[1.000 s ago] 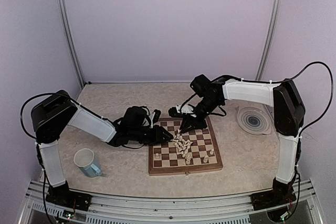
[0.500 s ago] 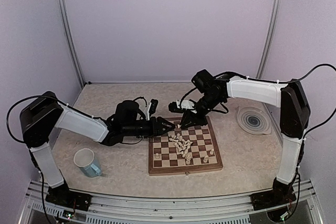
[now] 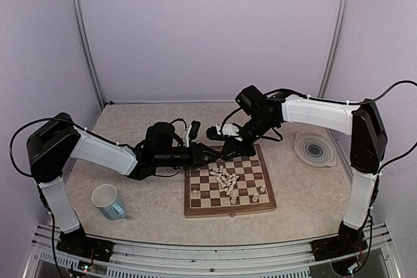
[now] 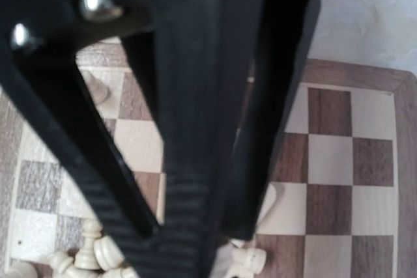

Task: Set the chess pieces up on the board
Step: Pass from the right arm to the left, then pass from the left arm to the right

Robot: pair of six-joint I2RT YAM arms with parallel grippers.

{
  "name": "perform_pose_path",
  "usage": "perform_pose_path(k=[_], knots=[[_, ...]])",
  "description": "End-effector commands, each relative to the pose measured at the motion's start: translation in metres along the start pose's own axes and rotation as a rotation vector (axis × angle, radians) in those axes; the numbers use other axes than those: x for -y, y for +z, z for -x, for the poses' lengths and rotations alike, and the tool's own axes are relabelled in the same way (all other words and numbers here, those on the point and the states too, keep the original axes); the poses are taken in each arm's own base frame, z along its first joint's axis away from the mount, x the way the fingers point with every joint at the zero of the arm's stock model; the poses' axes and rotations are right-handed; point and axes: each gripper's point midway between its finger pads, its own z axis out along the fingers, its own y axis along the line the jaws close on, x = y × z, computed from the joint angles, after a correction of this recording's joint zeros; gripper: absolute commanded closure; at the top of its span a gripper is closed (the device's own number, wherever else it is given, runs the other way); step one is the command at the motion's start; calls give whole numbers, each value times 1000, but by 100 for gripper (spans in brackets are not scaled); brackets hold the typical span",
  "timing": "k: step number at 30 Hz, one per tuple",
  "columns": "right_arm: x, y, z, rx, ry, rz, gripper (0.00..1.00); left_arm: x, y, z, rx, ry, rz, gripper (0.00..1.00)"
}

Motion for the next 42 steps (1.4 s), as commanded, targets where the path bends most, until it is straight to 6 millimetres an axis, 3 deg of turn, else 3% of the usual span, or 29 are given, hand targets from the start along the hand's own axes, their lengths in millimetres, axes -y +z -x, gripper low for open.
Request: perform_pose_path(k=[1,10,14,17,20,23,27,33,42], knots=[[-6,-11,16,34,-23,-12,88,8,6,0,-10,11,-37,70],[-7,-16,22,56,-30,-14,87,11,9,2,-15,11,-64,83],[-8,-26,28,81,-17,-25,74,18,6,4,-3,29,-97,88],[-3,-51,39,194,38,-38,63,32,-1,9,29,62,-149,88],[12,-97,56,438,174,-53,58,49,-12,14,84,107,-203,88],[11,-134,53,674,337,21,51,66,-20,18,130,155,-244,89],[-3,-132,47,740,495,205,50,81,-27,27,189,201,-263,89],[-16,-121,48,744,517,282,49,86,-27,32,215,194,-276,90],[-30,-99,68,711,489,329,50,92,-20,32,207,192,-299,90]])
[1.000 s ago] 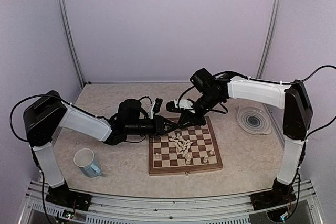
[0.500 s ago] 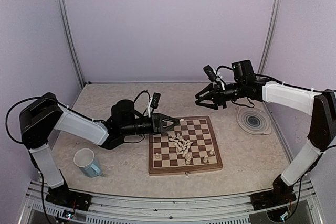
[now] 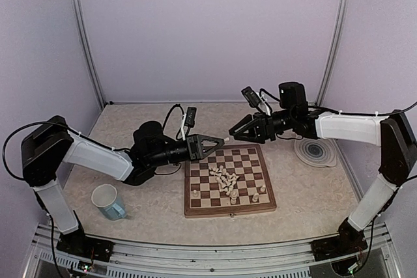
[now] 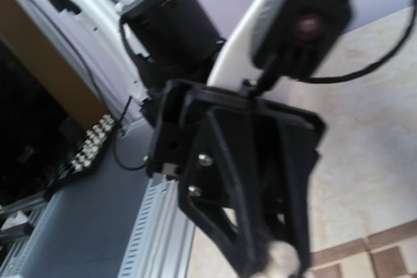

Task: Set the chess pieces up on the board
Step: Pass from the left arm to the right

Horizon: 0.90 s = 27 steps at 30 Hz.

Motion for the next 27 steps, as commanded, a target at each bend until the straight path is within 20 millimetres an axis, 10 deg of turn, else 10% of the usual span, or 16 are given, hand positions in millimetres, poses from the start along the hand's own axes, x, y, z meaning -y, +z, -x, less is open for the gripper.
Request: perform_pose_path(k=[1,14,27], knots=[[-1,14,-4,-20,7,26,50,13,7,8,27,22,-45,90],[17,15,-12,-30,6,-57,50,17,6,8,37,16,-68,90],[19,18,-13,-33,-12,-72,83,12,11,5,33,-12,-75,90]])
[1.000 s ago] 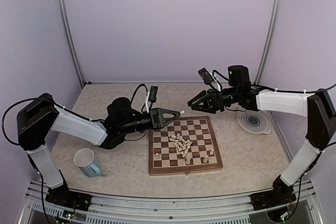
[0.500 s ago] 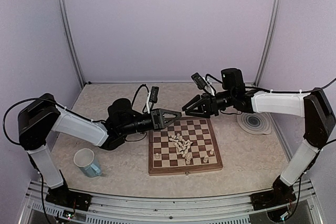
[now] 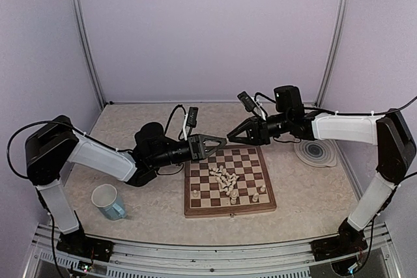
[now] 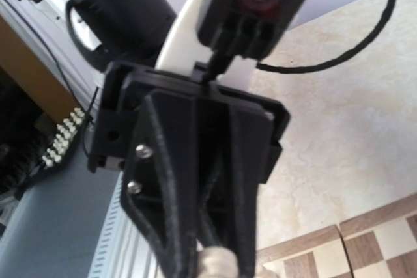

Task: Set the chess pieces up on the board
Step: Pass from the left arm to the right

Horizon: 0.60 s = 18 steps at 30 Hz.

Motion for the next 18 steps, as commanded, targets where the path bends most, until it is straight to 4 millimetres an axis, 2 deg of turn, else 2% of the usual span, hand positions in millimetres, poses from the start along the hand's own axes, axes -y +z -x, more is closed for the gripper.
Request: perform_pose_path(k=[1,7,11,13,16,17,18], knots=[[5,4,2,-2,-23,-24,85,6,6,6,19,9,-36,90],[10,5,0,-10,-28,-56,84,5,6,7,25,6,-33,90],[13,4,0,-19,-42,-74,92,4,7,6,22,2,-32,89],[14,3,2,-35,-68,-95,95,0,6,6,25,-3,-18,79],[13,-1,9,-94,-180,-135,96,-25,1,8,49,-13,117,52],[9,-4,10,-122,-223,-140,95,-37,-3,7,49,-12,187,48],[7,-7,11,-153,-255,-154,95,-41,-8,12,70,5,231,45]])
